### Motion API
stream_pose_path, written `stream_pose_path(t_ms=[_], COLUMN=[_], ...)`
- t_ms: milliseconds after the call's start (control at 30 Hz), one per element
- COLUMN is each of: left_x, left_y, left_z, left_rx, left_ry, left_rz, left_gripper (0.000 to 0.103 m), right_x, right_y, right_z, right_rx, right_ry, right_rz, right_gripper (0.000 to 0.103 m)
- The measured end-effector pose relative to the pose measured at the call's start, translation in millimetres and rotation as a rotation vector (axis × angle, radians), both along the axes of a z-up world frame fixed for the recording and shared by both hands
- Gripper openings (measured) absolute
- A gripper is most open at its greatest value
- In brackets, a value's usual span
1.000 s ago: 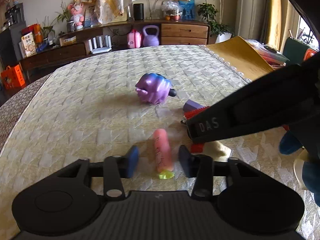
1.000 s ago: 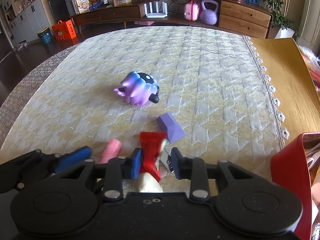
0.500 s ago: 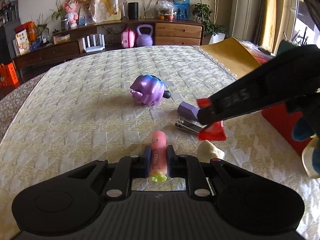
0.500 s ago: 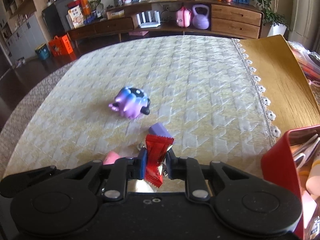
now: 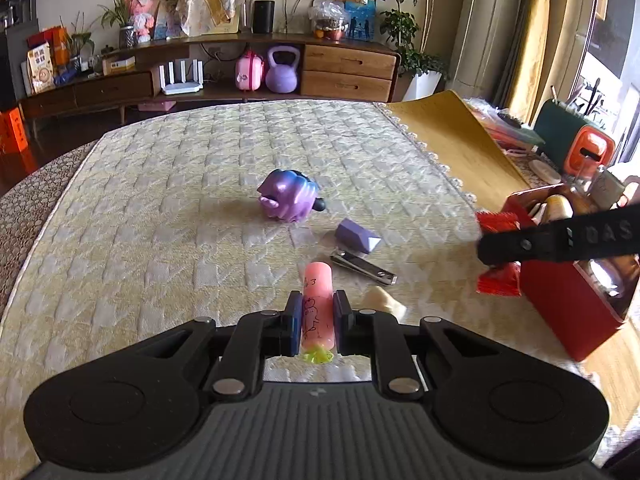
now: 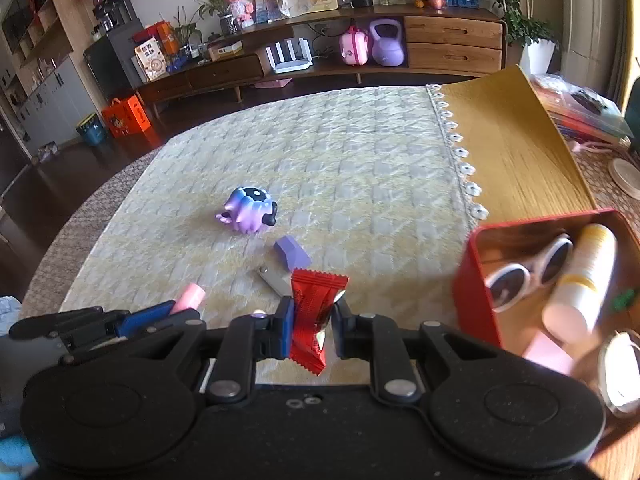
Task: Organize rigid objects
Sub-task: 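Carry the pink tube and red wrapper over the red box with both tools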
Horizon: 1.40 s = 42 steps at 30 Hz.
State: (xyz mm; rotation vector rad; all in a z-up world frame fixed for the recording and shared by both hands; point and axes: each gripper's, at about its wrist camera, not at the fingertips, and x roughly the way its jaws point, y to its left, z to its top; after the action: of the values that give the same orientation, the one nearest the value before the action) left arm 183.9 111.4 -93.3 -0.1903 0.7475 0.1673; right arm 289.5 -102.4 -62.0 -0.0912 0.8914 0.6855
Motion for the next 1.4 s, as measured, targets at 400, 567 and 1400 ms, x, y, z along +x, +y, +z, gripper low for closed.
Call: stream_pose_path(t_ms=[400, 567, 1400], left_x=[-10, -9, 48], left_y=[-27, -46, -178], left_z=[41, 53, 65], left_rx=[-0.031, -0.030, -0.022], left_ry=[-0.010, -0.015, 0.059], left_rz=[-0.070, -0.114, -0.398], left_gripper=[0.015, 0.015, 0.015], right_x=[-24, -25, 6], right_y=[-59, -87, -194], right_z=[34, 38, 34], right_rx=[0.040, 0.037, 0.032], right_ry=[-0.037, -0.052, -0.084], right_rz=[-0.032, -0.077, -0.238], right_gripper=[0.019, 0.019, 0.019])
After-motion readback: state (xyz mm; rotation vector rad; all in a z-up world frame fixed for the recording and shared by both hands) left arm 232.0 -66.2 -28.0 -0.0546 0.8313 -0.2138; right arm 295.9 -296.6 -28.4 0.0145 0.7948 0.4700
